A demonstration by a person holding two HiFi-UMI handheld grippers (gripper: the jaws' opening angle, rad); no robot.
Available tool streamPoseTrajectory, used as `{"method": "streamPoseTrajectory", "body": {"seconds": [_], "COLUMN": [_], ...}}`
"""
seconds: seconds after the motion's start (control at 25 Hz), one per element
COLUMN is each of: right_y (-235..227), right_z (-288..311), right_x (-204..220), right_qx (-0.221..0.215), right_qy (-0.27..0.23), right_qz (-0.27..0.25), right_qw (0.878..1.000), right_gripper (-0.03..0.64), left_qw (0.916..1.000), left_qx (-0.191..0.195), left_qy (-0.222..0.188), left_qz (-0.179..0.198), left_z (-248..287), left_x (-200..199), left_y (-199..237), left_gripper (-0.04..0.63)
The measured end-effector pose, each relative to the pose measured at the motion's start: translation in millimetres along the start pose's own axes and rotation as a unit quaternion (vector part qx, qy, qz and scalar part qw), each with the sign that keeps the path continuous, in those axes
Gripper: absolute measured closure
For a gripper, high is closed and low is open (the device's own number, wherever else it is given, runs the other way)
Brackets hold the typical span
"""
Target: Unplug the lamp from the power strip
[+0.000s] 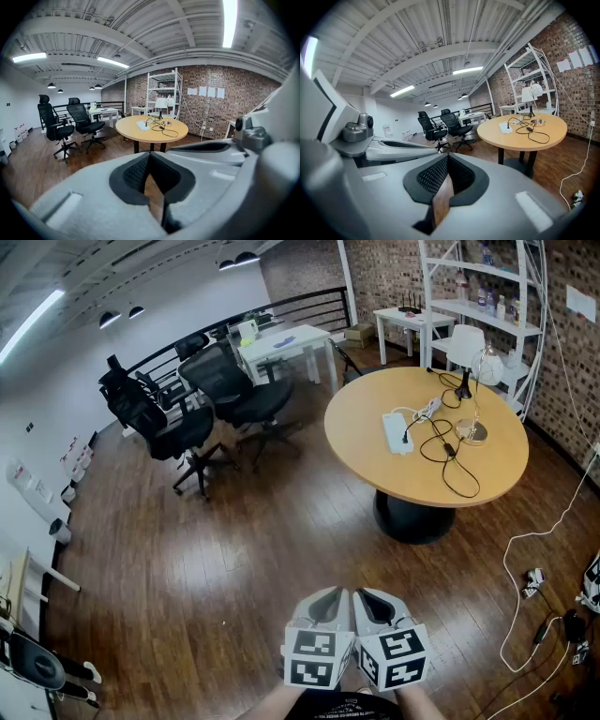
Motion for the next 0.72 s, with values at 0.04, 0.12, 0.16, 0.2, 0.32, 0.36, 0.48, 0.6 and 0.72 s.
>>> {"method": "streamPoseTrajectory", "body": {"seconds": [0.04, 0.12, 0.16, 0.2, 0.32, 0.36, 0.48, 0.6, 0.72], "right_y": [-4, -13, -18, -23, -39, -46, -61, -72, -81], "right_z": [6, 18, 25, 33, 61, 71, 101, 132, 162], "right_x": [-1, -4, -5, -7, -15, -20, -35, -47, -58], "right_qx": [0.002, 0.006, 0.009, 0.013, 0.028, 0.033, 0.047, 0.059, 0.070], "right_qy": [-0.001, -0.001, -0.002, -0.002, -0.003, -0.003, -0.003, -0.005, -0.005], "right_qz": [-0.002, -0.004, -0.005, -0.005, -0.007, -0.008, -0.005, 0.000, 0.000], "right_qw": [1.000, 1.000, 1.000, 1.000, 1.000, 0.999, 0.999, 0.998, 0.998], "right_gripper": [0.615, 0.615, 0.615, 0.615, 0.615, 0.615, 0.615, 0.615, 0.615], "left_qw": [1.0000, 1.0000, 1.0000, 1.0000, 0.9998, 0.9997, 0.9993, 0.9986, 0.9977], "left_qx": [0.001, 0.004, 0.006, 0.008, 0.020, 0.026, 0.038, 0.053, 0.068], "left_qy": [-0.001, -0.002, -0.002, -0.003, -0.005, -0.005, -0.004, -0.002, -0.002], "left_qz": [0.000, 0.000, 0.001, 0.001, -0.001, -0.002, 0.000, 0.004, 0.007], "left_z": [7, 22, 30, 38, 66, 78, 108, 134, 159], "left_x": [-1, -4, -6, -8, -16, -20, -36, -49, -60], "left_y": [2, 8, 11, 15, 31, 37, 54, 74, 92], "left_gripper": [0.592, 0.592, 0.592, 0.592, 0.592, 0.592, 0.592, 0.592, 0.592]}}
Point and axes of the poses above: the fingertips, and each gripper's own axes: z forward along the fingers, y to its left, x out of its underside, the point moved 1 cm from there along -z, backward along the fingers, and after that the axes turned 8 degrees about -y, right-handed, at the moved point
